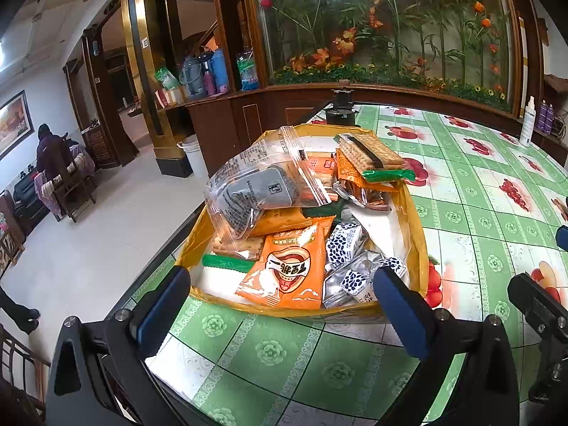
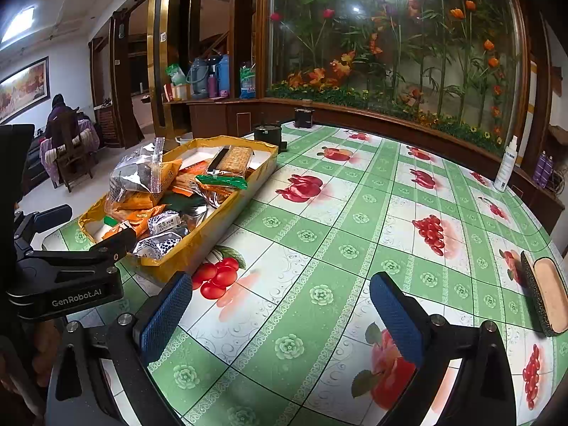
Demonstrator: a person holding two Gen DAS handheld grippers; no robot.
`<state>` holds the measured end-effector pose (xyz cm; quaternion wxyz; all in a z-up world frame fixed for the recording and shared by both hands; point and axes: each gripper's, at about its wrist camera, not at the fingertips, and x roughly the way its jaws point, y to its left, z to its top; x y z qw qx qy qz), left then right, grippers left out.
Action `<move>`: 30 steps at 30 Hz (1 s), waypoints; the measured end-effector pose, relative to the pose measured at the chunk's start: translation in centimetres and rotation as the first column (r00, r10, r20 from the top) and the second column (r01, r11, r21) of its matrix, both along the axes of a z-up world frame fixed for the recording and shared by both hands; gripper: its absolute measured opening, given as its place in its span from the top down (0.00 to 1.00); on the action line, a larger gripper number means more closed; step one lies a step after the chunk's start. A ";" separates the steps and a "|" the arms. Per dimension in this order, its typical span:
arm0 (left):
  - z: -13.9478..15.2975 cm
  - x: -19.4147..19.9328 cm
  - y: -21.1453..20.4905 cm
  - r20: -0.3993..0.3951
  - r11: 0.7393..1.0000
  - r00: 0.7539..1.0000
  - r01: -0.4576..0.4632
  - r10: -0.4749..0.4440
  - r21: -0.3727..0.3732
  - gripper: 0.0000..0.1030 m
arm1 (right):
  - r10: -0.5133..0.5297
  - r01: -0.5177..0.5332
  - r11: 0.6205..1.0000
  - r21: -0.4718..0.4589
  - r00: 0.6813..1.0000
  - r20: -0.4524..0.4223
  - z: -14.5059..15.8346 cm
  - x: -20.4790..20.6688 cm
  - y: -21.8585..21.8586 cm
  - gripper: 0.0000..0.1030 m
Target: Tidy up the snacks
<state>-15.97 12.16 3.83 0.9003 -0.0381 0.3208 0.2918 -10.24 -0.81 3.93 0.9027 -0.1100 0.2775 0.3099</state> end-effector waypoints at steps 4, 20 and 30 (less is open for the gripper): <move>0.0 0.1 -0.1 -0.002 1.000 1.000 -0.004 0.004 -0.001 0.00 | 0.000 0.000 1.000 -0.001 1.000 -0.001 0.1 -0.1 0.0 0.01; 0.4 0.3 -0.6 0.000 1.000 1.000 0.026 -0.026 0.003 0.00 | -0.008 0.008 1.000 0.001 1.000 -0.002 0.1 0.0 -0.1 0.01; 0.9 2.2 -4.7 -0.024 0.992 0.992 0.123 -0.123 0.006 0.00 | -0.091 0.091 0.995 0.027 0.996 -0.011 0.4 0.9 -2.8 0.01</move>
